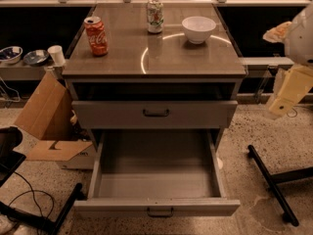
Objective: Place 7up can into middle drawer
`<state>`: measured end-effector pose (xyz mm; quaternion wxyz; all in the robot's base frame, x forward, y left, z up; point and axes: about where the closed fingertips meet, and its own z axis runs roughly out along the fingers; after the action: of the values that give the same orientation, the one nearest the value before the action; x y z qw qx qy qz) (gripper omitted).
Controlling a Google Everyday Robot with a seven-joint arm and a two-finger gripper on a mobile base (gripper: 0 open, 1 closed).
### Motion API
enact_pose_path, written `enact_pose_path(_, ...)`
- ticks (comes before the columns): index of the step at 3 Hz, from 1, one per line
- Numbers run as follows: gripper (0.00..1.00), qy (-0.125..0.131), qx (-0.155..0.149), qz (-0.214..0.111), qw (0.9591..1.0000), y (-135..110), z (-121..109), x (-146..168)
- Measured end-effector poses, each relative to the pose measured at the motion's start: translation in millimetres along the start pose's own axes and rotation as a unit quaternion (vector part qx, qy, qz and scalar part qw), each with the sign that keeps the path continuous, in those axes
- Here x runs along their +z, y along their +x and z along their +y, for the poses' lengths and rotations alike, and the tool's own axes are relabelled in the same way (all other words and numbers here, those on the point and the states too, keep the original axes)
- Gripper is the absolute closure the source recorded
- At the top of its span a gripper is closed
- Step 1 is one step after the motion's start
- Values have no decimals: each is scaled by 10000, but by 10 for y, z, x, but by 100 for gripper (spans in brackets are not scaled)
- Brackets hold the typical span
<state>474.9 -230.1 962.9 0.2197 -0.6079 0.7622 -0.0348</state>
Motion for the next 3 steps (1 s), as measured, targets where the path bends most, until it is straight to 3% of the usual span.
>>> enact_pose_path(1,0,327,134,-940,9949,71,-449,419)
enact_pose_path(2,0,730,487,-2109,9736,-145,-1006,828)
enact_pose_path(3,0,1352,803,-2813,9466,-378,-1686,1037)
